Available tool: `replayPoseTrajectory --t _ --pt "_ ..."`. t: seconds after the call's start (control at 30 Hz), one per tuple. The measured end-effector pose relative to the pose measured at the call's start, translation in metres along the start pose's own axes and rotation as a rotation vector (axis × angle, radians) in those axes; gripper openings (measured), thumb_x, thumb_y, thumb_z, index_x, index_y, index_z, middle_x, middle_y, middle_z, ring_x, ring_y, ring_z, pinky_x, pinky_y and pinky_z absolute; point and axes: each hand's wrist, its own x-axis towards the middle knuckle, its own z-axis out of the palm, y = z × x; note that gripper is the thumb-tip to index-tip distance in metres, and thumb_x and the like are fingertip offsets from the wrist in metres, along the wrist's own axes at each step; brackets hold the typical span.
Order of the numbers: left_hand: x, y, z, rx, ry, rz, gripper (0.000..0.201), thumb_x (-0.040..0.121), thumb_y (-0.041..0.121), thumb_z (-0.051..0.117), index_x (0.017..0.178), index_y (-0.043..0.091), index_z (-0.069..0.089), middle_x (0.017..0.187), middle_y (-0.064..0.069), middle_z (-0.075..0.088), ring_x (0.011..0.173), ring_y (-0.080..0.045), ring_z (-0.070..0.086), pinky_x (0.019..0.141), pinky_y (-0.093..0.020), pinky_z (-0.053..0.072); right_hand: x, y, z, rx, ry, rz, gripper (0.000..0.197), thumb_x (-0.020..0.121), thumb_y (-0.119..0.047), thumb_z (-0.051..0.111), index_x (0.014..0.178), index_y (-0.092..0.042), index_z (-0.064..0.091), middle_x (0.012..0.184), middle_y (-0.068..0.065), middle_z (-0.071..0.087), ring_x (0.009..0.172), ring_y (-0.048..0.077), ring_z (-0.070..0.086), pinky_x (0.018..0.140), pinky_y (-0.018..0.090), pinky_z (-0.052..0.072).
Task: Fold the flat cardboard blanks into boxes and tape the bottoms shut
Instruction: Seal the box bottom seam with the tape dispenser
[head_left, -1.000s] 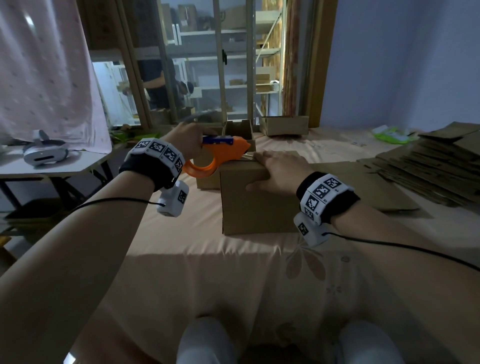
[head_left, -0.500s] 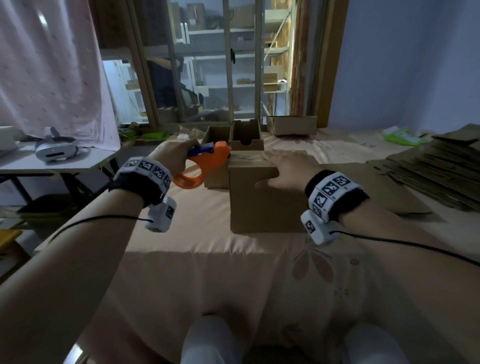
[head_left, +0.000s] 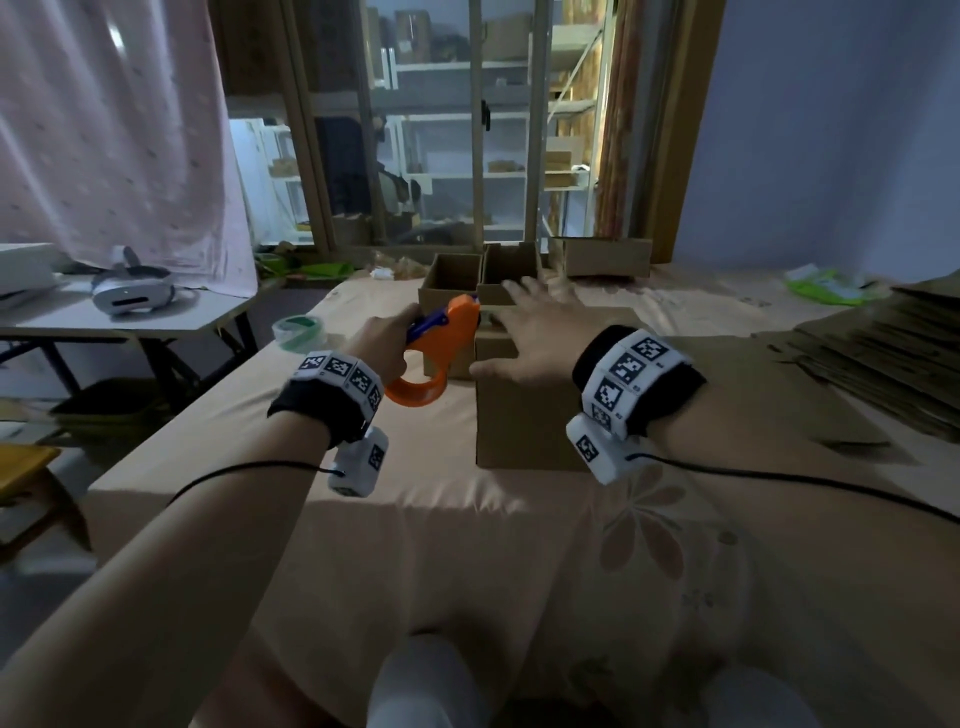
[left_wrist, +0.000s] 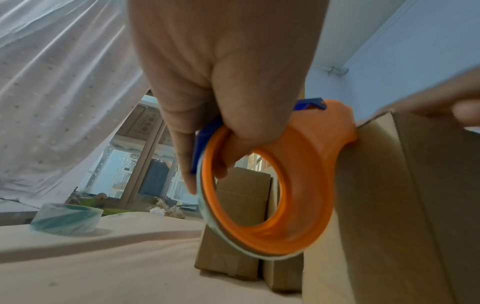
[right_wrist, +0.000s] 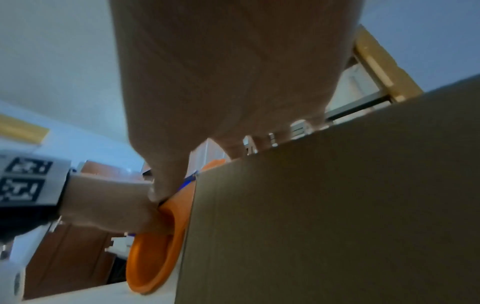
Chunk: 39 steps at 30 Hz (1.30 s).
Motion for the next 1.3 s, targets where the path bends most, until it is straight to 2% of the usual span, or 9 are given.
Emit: replayPoseTrajectory --t 0.1,0.33,0.4,0.5,0.57,0.73,0.93,1.1,1.3 --pt "-0.002 0.000 0.004 -0.044 -0.009 -0.008 0.048 0.086 -0.006 0.048 0.127 0.018 0.042 0.082 -0.007 0.054 0.070 -0.025 0.052 0.063 -0.033 0.039 0.003 -0.011 0.006 0.063 0.006 -0.002 0.096 0.086 -0.075 0.039 0.154 -0.012 0.015 0.162 0.012 0.012 0.149 0.031 0.012 0.121 0.049 0.010" --pt "-0.005 -0.001 0.014 -0.088 -0.004 -0.028 0.045 0.085 -0.005 0.048 0.123 0.018 0.042 0.074 -0.004 0.056 0.057 -0.017 0.049 0.055 -0.027 0.038 0.008 -0.006 0.014 0.075 0.120 -0.013 0.087 0.083 -0.066 0.056 0.149 -0.015 0.032 0.153 0.008 0.038 0.137 0.026 0.038 0.113 0.043 0.033" --pt "-0.007 0.001 0.015 -0.080 0.005 -0.026 0.043 0.086 -0.005 0.047 0.122 0.018 0.042 0.065 0.003 0.047 0.053 -0.010 0.044 0.046 -0.021 0.030 0.009 -0.001 0.014 0.058 0.148 -0.040 0.087 0.081 -0.069 0.055 0.148 -0.018 0.034 0.150 0.006 0.042 0.137 0.025 0.039 0.117 0.045 0.026" --pt "-0.007 0.002 0.015 -0.090 0.006 -0.032 0.042 0.087 -0.005 0.047 0.121 0.018 0.042 0.065 0.003 0.046 0.052 -0.010 0.044 0.045 -0.020 0.027 0.009 0.005 0.020 0.008 0.120 0.010 0.099 0.077 -0.078 0.051 0.154 -0.026 0.018 0.162 0.009 0.015 0.148 0.031 0.013 0.119 0.055 0.009" --pt "-0.007 0.003 0.017 -0.125 -0.008 -0.041 0.042 0.086 -0.005 0.047 0.120 0.018 0.042 0.070 -0.002 0.053 0.053 -0.011 0.046 0.049 -0.021 0.031 0.010 0.007 0.020 0.056 0.062 0.052 0.102 0.074 -0.079 0.053 0.154 -0.032 0.012 0.162 0.012 0.009 0.148 0.036 0.013 0.118 0.056 0.014" --pt "-0.011 0.009 0.019 -0.175 -0.006 -0.043 0.042 0.084 -0.007 0.046 0.119 0.017 0.043 0.071 0.000 0.051 0.059 -0.016 0.048 0.056 -0.027 0.036 0.009 0.016 0.015 0.094 0.057 0.034 0.099 0.072 -0.073 0.063 0.152 -0.039 0.017 0.154 0.009 0.032 0.140 0.032 0.027 0.111 0.048 0.030" --pt "-0.012 0.010 0.020 -0.199 -0.009 -0.041 0.044 0.084 -0.008 0.047 0.121 0.016 0.043 0.081 -0.004 0.052 0.071 -0.023 0.053 0.063 -0.032 0.038 0.011 0.019 0.015 0.123 0.002 0.057 0.100 0.071 -0.076 0.061 0.152 -0.045 0.010 0.160 0.016 0.014 0.147 0.037 0.008 0.117 0.053 0.010" --pt "-0.010 0.008 0.020 -0.186 -0.021 -0.034 0.044 0.084 -0.008 0.046 0.121 0.017 0.042 0.087 -0.011 0.059 0.073 -0.027 0.056 0.063 -0.034 0.041 0.013 0.026 0.013 0.105 -0.047 0.058 0.109 0.065 -0.075 0.067 0.150 -0.050 0.004 0.155 0.019 0.025 0.142 0.038 0.020 0.113 0.052 0.028" --pt "-0.004 -0.001 0.015 -0.143 0.003 -0.045 0.044 0.086 -0.004 0.047 0.122 0.020 0.041 0.071 0.000 0.053 0.058 -0.014 0.049 0.053 -0.025 0.036 0.008 0.025 0.014 0.150 -0.016 0.042 0.104 0.067 -0.073 0.069 0.150 -0.051 0.009 0.158 0.018 0.022 0.145 0.036 0.022 0.117 0.052 0.017"
